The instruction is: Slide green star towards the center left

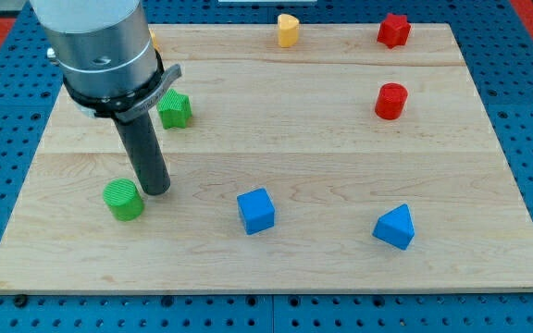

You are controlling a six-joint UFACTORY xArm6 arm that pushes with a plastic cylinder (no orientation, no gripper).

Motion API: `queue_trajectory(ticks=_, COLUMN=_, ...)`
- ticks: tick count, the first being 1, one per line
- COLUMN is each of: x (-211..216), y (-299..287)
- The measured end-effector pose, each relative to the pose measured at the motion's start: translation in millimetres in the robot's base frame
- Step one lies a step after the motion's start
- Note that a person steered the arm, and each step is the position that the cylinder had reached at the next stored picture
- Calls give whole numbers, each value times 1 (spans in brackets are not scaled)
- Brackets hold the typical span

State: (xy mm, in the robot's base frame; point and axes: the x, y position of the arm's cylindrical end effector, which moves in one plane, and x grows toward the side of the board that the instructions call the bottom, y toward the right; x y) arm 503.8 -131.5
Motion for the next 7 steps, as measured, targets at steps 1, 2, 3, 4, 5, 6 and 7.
queue_trajectory(ticks=1, x=11, y=-17)
queue_trajectory(ticks=2, x=11, y=-53)
queue_trajectory(ticks=3, x=7, y=-9)
queue_trajectory(ticks=4, x=-22, y=48)
queue_trajectory(ticks=5, x=-70, y=66)
queue_trajectory(ticks=6, x=-97, y=70)
queue_trajectory(ticks=7, x=-100, y=89)
